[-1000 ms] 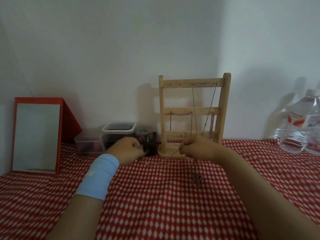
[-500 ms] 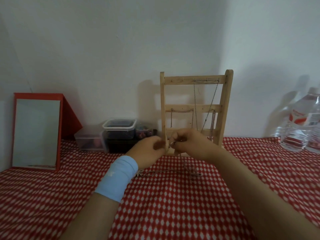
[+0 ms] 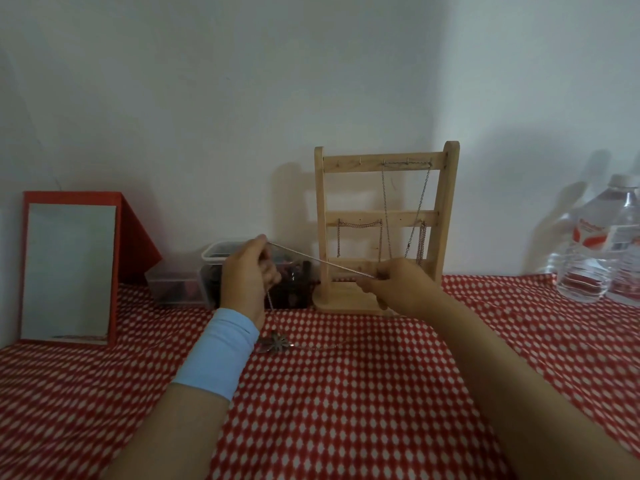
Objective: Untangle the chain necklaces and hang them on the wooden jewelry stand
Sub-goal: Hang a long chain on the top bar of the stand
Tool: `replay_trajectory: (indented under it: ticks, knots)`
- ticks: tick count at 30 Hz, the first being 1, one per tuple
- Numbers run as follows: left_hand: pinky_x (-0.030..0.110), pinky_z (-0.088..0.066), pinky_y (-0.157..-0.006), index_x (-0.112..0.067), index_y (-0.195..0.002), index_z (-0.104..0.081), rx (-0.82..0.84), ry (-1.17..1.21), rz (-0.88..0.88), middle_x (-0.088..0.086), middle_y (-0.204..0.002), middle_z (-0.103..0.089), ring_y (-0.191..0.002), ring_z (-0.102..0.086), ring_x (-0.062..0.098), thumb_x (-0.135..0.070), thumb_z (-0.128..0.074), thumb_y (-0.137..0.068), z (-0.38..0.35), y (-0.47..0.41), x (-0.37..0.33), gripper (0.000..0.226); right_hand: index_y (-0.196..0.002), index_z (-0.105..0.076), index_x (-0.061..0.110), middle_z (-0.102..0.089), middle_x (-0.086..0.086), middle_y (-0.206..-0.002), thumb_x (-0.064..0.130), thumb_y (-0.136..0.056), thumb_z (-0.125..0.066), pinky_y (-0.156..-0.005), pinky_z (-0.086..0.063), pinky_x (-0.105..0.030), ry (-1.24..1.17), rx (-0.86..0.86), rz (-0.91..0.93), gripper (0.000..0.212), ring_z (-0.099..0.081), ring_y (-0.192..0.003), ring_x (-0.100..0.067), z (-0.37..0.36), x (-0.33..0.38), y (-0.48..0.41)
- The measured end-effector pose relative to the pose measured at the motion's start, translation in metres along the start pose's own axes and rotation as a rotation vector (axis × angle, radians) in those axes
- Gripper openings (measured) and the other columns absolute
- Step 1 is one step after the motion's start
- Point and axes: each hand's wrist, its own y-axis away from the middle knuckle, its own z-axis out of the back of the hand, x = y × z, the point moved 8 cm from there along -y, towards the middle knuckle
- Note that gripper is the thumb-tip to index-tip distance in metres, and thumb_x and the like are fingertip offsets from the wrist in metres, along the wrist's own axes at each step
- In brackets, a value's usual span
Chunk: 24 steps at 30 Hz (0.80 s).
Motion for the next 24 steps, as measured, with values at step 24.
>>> replay_trajectory:
  ticks: [24]
  knots:
    - [0.028,-0.034,-0.052,-0.021,-0.062,-0.042,0.452,-0.209,0.182,-0.007,-0.05,-0.026,-0.041,-0.024,0.01,-0.034,-0.047,-0.099,-0.055,0.017,-0.054,0.039,-0.063,-0.061,0.014,-0.049,-0.001,-0.058,0.041,-0.095,-0.068,-0.058,-0.045,-0.029,-0.116,0.009,0.093,0.042,-0.046,-0.054,-0.014,0.032,0.059,0.01]
